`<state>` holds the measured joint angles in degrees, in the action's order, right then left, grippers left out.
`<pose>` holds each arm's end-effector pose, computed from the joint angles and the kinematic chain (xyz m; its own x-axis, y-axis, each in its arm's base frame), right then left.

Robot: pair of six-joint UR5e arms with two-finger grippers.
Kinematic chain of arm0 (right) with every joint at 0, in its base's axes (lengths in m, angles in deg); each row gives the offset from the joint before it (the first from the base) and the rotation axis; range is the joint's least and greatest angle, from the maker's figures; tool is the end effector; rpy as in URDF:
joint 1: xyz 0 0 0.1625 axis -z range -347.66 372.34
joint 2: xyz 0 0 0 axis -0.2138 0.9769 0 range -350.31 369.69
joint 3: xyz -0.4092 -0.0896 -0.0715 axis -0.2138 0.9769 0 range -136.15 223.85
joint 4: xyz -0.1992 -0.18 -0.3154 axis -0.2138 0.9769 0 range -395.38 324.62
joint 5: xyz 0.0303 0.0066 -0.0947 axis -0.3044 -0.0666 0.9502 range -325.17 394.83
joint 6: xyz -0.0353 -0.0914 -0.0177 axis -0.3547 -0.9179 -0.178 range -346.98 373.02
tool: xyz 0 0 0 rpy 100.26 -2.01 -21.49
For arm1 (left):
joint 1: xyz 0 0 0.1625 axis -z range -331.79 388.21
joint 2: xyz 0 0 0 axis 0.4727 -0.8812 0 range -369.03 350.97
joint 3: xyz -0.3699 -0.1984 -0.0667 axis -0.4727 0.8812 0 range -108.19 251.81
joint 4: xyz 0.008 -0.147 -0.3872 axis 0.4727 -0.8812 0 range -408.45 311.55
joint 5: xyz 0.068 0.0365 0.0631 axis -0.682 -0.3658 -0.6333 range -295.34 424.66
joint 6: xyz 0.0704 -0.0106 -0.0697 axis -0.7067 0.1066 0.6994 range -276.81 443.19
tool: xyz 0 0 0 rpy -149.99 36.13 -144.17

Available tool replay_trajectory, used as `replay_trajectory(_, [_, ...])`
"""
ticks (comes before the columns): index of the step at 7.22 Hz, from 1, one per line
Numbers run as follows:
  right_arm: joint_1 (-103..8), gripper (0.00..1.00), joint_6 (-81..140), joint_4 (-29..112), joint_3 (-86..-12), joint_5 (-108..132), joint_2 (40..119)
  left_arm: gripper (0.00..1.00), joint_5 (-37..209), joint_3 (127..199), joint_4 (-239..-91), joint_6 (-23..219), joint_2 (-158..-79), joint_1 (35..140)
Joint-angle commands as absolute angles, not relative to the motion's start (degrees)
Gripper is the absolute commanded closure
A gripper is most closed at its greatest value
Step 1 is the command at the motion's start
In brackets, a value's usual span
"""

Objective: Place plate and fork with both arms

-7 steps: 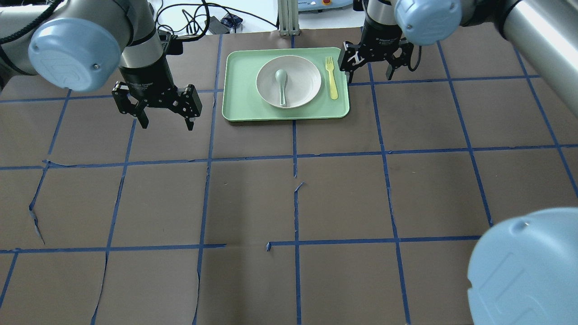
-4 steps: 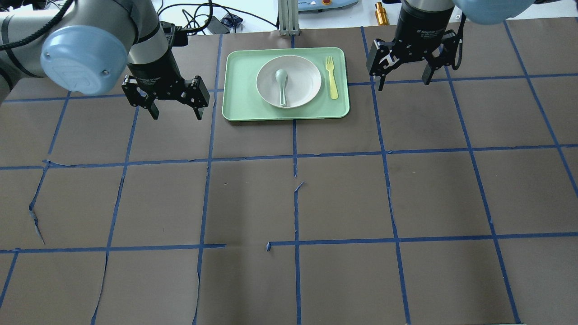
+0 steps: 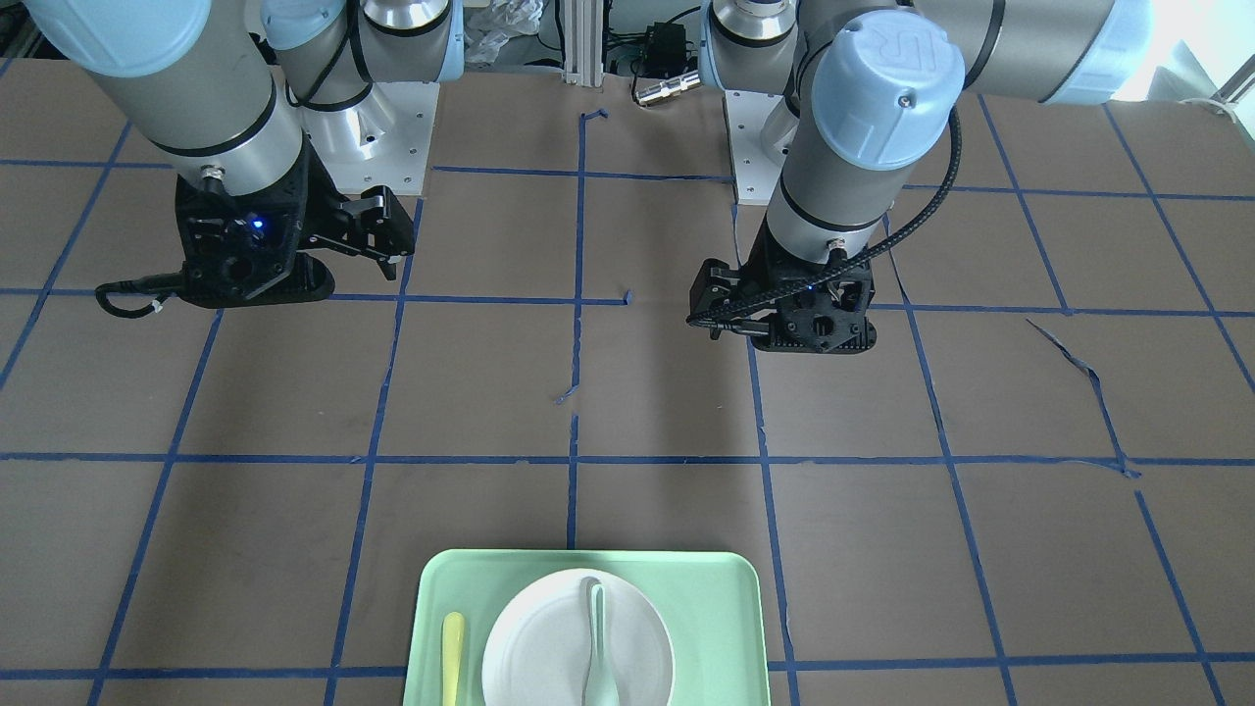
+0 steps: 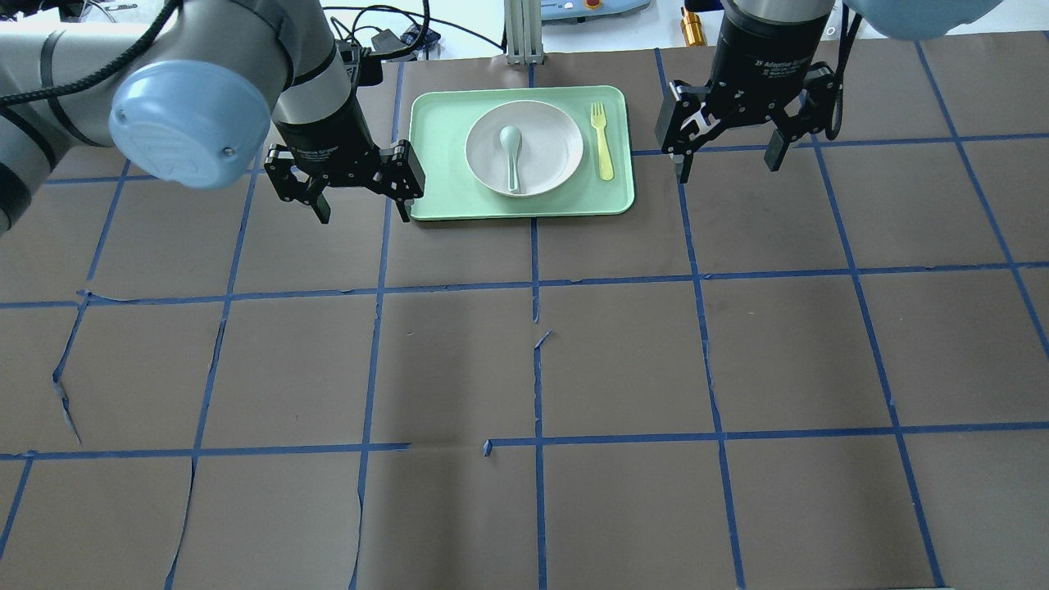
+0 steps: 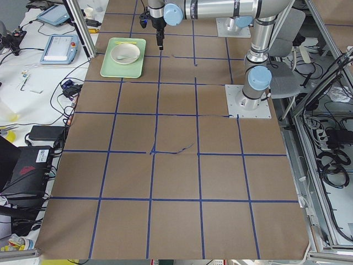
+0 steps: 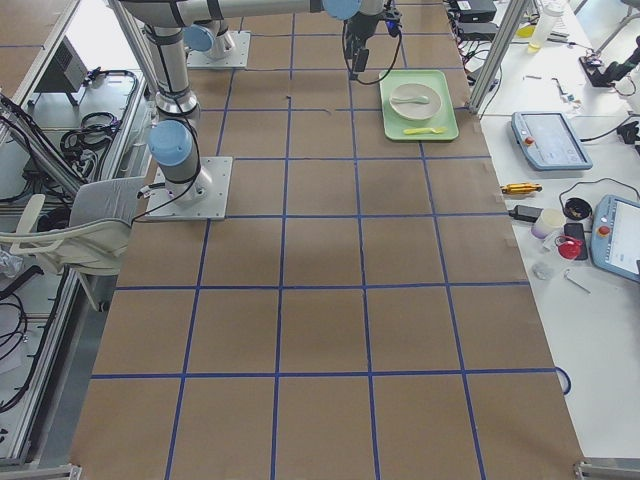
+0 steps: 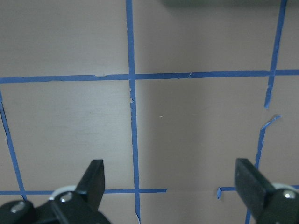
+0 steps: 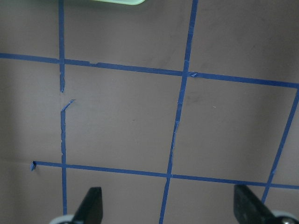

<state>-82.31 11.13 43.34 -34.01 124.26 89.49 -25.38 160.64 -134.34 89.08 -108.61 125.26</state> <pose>0.1784 -0.5366 0.4797 -0.9936 -0.1120 -0.0152 -0.1130 0.9803 0.1618 -0.1998 -0.5302 0.4174 -0.9998 0.0207 -0.0084 0.0200 0.9970 0.0744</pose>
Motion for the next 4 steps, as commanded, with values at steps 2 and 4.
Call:
replay_trajectory(2, [-82.67,0.00,11.44,49.40,-38.84,124.39,89.32,0.00,-26.31,159.70,-140.20,88.38,-105.37,125.33])
replay_trajectory(4, [-81.97,0.00,10.74,49.78,-38.51,124.83,89.93,0.00,-26.39,159.79,-140.65,88.38,-104.13,125.06])
